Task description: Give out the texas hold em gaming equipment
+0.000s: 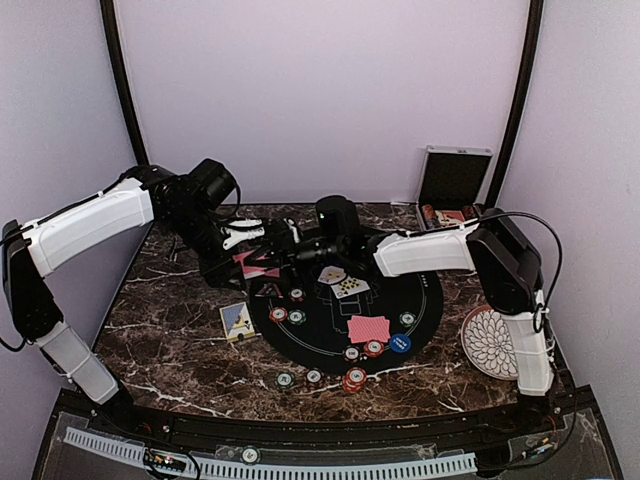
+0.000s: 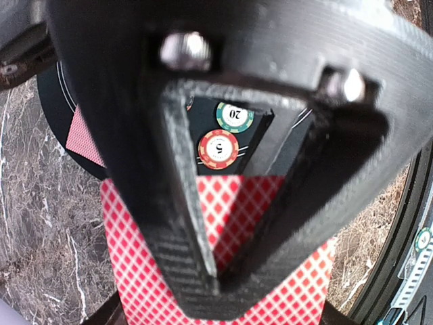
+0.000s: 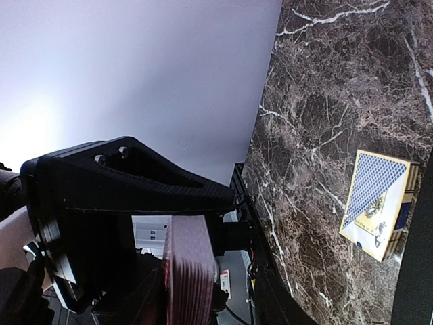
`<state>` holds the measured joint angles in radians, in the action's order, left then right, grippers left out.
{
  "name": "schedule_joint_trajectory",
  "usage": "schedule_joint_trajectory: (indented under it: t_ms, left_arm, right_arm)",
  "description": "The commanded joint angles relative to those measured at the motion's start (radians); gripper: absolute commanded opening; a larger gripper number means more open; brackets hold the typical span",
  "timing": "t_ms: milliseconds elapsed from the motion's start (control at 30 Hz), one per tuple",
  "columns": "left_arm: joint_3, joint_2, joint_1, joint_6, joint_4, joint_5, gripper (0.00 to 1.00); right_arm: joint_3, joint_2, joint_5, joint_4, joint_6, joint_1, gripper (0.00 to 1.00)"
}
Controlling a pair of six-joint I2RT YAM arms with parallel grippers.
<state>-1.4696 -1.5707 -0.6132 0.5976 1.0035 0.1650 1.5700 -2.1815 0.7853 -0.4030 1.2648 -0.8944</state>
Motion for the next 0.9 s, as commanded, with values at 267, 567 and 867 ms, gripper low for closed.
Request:
schedule_joint_trajectory:
  t_ms: [267, 567, 867]
  left_arm:
    - [-0.006, 0.044, 0.006, -0.002, 0.008, 0.013, 0.0]
    - [-0.006, 0.045, 0.006, -0.001, 0.007, 0.013, 0.0]
    - [-0.002, 0.046, 0.006, 0.0, 0.007, 0.011, 0.0]
  right_arm:
    - [-0.063, 0.081, -0.006, 0.009, -0.01, 0.025, 0.32]
    - [-0.115, 0.136, -0.009, -0.027, 0.008, 0.037, 0.22]
    - [-0.127, 0.167, -0.008, -0.045, 0.025, 0.043, 0.12]
